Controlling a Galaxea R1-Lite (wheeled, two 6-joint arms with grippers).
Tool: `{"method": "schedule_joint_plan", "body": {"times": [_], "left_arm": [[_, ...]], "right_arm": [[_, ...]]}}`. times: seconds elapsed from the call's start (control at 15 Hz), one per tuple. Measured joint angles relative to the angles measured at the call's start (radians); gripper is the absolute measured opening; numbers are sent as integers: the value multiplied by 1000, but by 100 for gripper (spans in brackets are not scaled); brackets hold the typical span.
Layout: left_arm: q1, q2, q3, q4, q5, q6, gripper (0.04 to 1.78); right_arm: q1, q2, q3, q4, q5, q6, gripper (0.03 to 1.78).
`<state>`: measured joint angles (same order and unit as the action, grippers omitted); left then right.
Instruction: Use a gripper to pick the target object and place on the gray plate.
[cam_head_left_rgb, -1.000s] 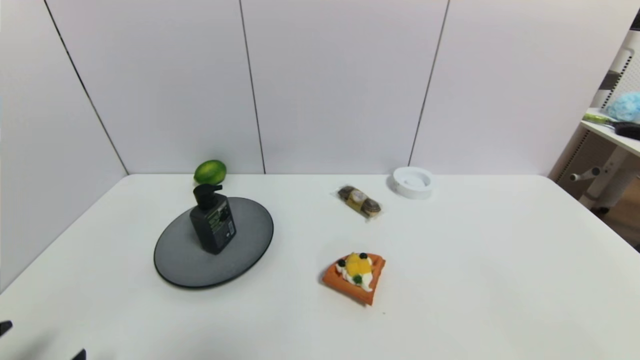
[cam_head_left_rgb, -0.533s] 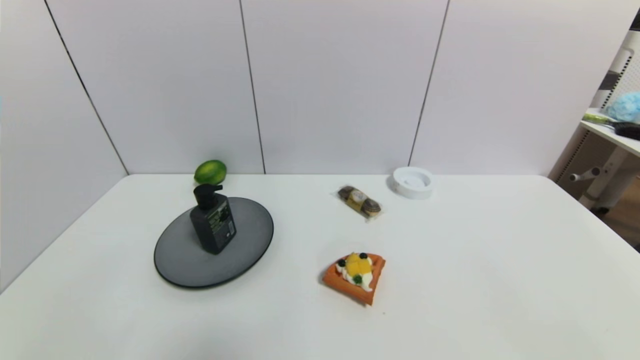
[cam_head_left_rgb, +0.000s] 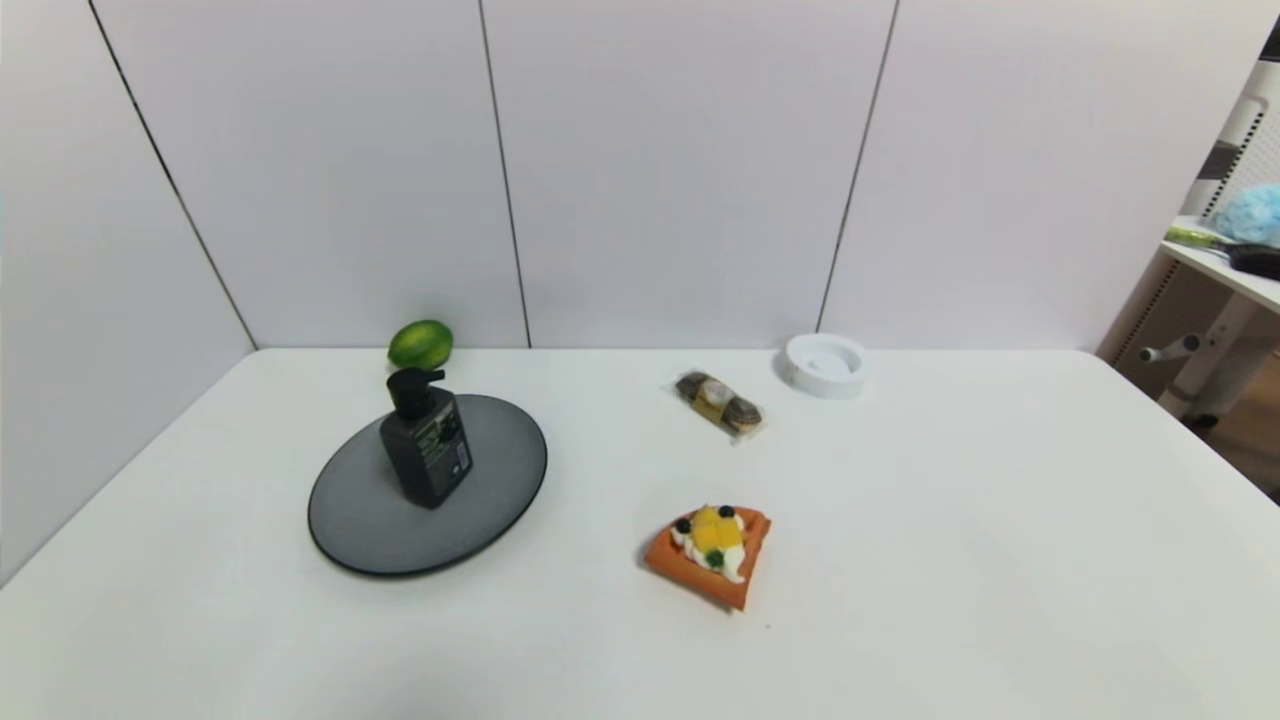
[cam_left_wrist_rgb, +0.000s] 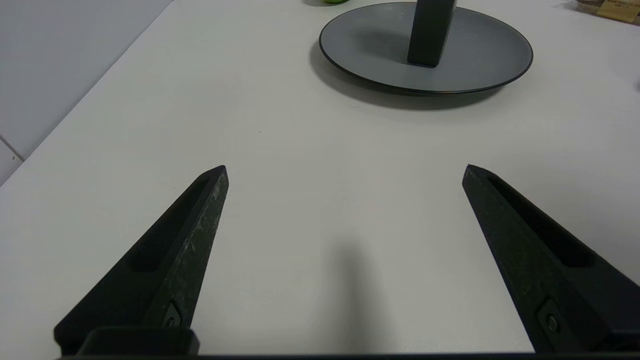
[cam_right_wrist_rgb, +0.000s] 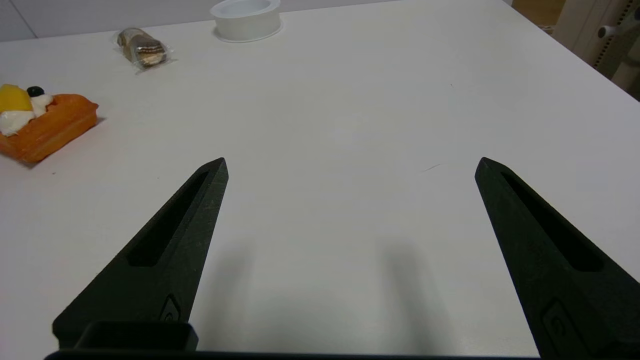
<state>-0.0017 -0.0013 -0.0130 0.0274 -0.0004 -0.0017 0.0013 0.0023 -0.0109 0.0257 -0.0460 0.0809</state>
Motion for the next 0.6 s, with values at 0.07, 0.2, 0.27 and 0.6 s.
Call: {"method": "schedule_joint_plan", "body": {"times": [0.07,0.2,0.27,0.6], "left_arm": [[0,-1,0,0,0,0,169],[0,-1,0,0,0,0,169],[0,-1,0,0,0,0,169],[0,-1,0,0,0,0,169]], "right_arm": [[0,0,0,0,0,0,171],[0,0,0,0,0,0,171],[0,0,0,0,0,0,171],[0,0,-2,11,-1,-1,171]]}}
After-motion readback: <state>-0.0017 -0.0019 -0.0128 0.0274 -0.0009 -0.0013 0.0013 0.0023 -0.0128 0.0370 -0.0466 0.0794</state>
